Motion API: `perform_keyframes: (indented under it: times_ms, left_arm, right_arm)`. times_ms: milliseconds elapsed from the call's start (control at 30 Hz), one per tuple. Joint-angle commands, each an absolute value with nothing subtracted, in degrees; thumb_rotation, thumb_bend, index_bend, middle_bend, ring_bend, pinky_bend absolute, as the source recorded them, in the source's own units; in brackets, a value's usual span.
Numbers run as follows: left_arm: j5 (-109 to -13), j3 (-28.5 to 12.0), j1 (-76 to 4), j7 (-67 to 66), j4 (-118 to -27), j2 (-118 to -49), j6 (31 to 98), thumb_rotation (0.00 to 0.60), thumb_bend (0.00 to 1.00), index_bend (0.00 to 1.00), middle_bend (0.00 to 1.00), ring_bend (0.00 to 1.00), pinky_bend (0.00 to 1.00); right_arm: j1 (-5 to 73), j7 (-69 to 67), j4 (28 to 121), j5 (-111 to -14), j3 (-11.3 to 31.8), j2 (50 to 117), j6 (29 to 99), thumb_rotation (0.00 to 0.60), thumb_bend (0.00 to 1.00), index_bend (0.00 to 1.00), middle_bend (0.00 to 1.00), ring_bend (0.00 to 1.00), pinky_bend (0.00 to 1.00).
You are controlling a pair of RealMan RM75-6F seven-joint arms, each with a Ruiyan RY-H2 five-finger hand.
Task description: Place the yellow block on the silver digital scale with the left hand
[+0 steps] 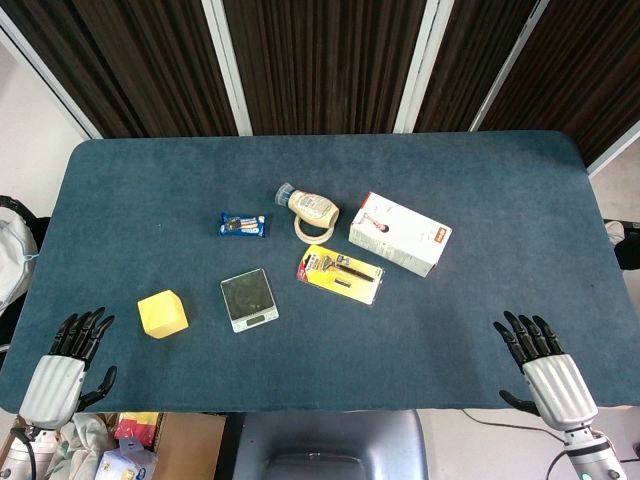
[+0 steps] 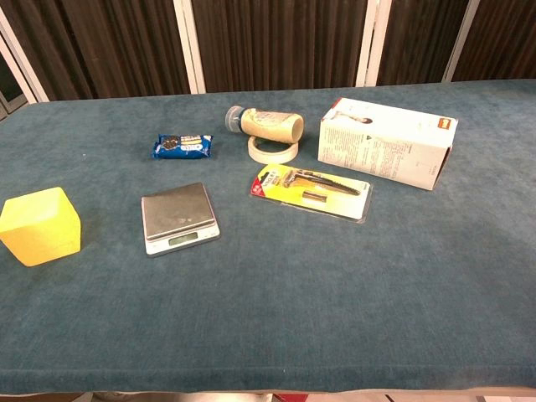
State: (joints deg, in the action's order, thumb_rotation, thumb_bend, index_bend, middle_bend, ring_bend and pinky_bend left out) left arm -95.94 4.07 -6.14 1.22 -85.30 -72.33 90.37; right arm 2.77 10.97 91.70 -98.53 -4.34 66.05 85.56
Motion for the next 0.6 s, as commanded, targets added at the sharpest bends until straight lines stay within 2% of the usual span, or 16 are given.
perform_keyframes:
  times_ms: [33, 133, 167, 200, 233, 267, 300, 333, 367, 400, 467, 500, 600]
  left_arm:
    - [-96.7, 4.6, -6.4, 1.5, -85.8, -71.9, 89.8, 0.6, 0.41, 0.0, 0.0, 0.0, 0.03]
    - [-98.2, 5.1, -6.7, 1.9, -86.0, -72.0, 89.5, 0.6, 0.42, 0.0, 0.0, 0.0, 0.05]
    - [-99.0, 5.3, -6.8, 2.0, -85.8, -72.5, 89.7, 0.6, 0.42, 0.0, 0.03, 0.03, 0.13]
    - [-99.4, 5.1, -6.7, 1.6, -85.5, -73.4, 90.1, 0.6, 0.42, 0.0, 0.11, 0.12, 0.26]
    - [-99.9, 4.8, -6.7, 0.9, -84.9, -74.8, 90.6, 0.6, 0.42, 0.01, 0.22, 0.27, 0.42]
    - [-99.9, 5.1, -6.8, 0.5, -84.6, -76.6, 89.6, 0.6, 0.43, 0.02, 0.45, 0.56, 0.69]
    - [-99.7, 5.7, -7.3, 1.0, -85.1, -77.4, 87.4, 0.6, 0.44, 0.05, 0.65, 0.78, 0.87]
    - [-99.5, 6.4, -8.2, 1.6, -85.7, -77.9, 84.8, 0.6, 0.44, 0.09, 0.81, 0.93, 0.98]
    - [-99.0, 6.7, -9.2, 1.7, -86.3, -78.2, 82.2, 0.6, 0.45, 0.12, 0.91, 1.0, 1.0]
    - [-98.5, 6.6, -9.7, 1.5, -86.7, -78.4, 80.9, 0.6, 0.45, 0.14, 0.94, 1.0, 1.0]
    - [-97.6, 6.5, -10.4, 0.7, -87.1, -78.8, 78.8, 0.6, 0.45, 0.17, 0.98, 1.0, 1.0]
    - [-95.2, 5.1, -12.0, -2.0, -87.2, -81.1, 74.9, 0.6, 0.46, 0.19, 0.99, 1.0, 1.0]
    - [-90.1, 2.2, -13.5, -7.1, -87.3, -85.2, 70.7, 0.6, 0.45, 0.22, 1.0, 1.0, 1.0]
  right_arm:
    - [2.6, 10.7, 91.8, -98.8, -4.6, 66.0, 85.7, 0.6, 0.14, 0.0, 0.0, 0.0, 0.0]
    - [2.6, 10.4, 91.7, -98.8, -4.7, 65.7, 85.7, 0.6, 0.14, 0.0, 0.0, 0.0, 0.0]
    - [2.6, 10.2, 91.8, -98.8, -4.7, 65.6, 85.7, 0.6, 0.14, 0.0, 0.0, 0.0, 0.0]
    - [2.6, 10.1, 91.7, -98.9, -4.7, 65.6, 85.7, 0.6, 0.14, 0.0, 0.0, 0.0, 0.0]
    - [2.7, 10.1, 91.6, -99.0, -4.7, 65.7, 85.6, 0.6, 0.14, 0.0, 0.0, 0.0, 0.0]
    - [2.8, 10.1, 91.6, -99.0, -4.7, 65.7, 85.4, 0.6, 0.14, 0.0, 0.0, 0.0, 0.0]
    - [2.8, 10.0, 91.6, -98.9, -4.7, 65.7, 85.2, 0.6, 0.14, 0.0, 0.0, 0.0, 0.0]
    - [2.9, 9.9, 91.6, -98.8, -4.7, 65.7, 84.9, 0.6, 0.14, 0.0, 0.0, 0.0, 0.0]
    - [3.0, 9.9, 91.6, -98.7, -4.7, 65.7, 84.8, 0.6, 0.14, 0.0, 0.0, 0.0, 0.0]
    - [3.0, 9.9, 91.7, -98.6, -4.7, 65.7, 84.7, 0.6, 0.14, 0.0, 0.0, 0.0, 0.0]
    - [3.1, 9.9, 91.7, -98.5, -4.7, 65.8, 84.5, 0.6, 0.14, 0.0, 0.0, 0.0, 0.0]
    - [3.3, 10.0, 91.8, -98.7, -4.7, 65.9, 84.1, 0.6, 0.14, 0.0, 0.0, 0.0, 0.0]
    - [3.5, 10.5, 91.9, -98.7, -4.8, 66.3, 83.5, 0.6, 0.14, 0.0, 0.0, 0.0, 0.0]
